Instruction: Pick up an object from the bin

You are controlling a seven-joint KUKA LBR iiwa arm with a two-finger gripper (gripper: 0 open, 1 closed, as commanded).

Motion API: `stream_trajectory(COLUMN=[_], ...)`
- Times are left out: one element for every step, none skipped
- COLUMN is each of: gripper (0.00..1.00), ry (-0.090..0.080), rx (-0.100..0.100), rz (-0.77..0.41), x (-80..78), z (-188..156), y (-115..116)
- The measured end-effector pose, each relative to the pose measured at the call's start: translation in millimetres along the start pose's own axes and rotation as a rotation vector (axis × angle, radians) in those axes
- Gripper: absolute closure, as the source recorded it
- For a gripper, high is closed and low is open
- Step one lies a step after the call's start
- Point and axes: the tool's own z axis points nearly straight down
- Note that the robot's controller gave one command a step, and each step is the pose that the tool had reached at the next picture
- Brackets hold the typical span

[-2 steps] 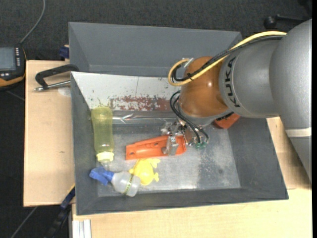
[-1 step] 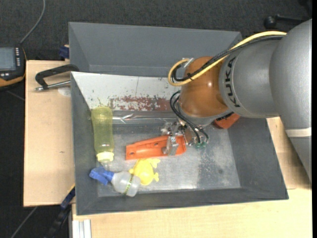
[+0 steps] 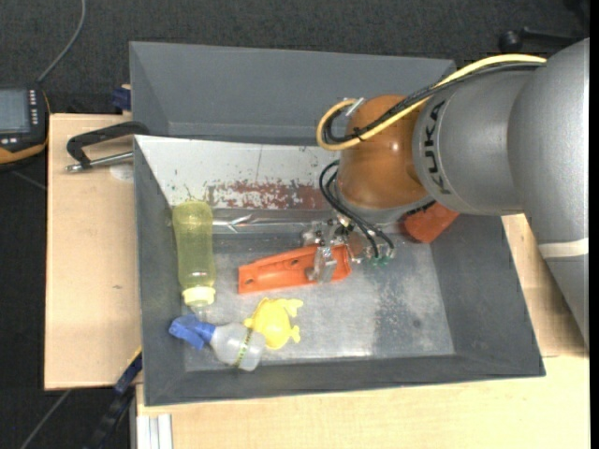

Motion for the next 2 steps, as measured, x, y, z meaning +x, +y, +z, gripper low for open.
stream_trajectory(gripper=[1.0, 1.0], ry=[-0.004, -0.004], rx=[-0.001, -0.001], rz=[0.022, 0.006], x=[-12.3, -11.7], z=[-0.1, -0.1], y=[1.8, -1.1])
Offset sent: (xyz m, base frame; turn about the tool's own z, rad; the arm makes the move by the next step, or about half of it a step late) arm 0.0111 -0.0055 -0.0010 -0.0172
